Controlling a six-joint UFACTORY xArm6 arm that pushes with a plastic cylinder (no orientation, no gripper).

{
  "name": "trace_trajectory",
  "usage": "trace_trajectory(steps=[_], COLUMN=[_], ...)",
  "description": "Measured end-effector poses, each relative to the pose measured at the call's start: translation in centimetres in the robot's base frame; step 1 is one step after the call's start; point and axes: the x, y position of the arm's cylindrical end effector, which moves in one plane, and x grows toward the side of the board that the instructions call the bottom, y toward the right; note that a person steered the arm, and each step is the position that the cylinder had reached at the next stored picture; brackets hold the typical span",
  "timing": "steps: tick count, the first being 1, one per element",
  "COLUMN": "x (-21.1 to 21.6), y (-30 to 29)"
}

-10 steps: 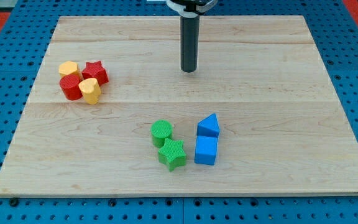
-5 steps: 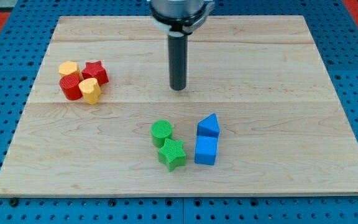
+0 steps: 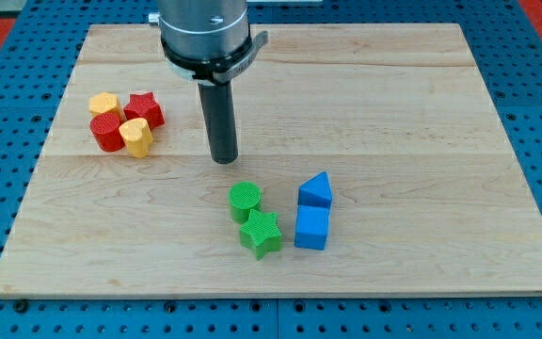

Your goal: Separate the red circle and red star

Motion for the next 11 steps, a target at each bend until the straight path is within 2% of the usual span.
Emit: trace_trajectory(steps=[1, 3, 4, 5, 6, 9, 11], x=[2.5, 4.3, 3.9, 1.1, -1.6, -8.0, -7.3], y=[-1.5, -10.2, -14.2, -17.2, -17.3, -9.4, -3.9])
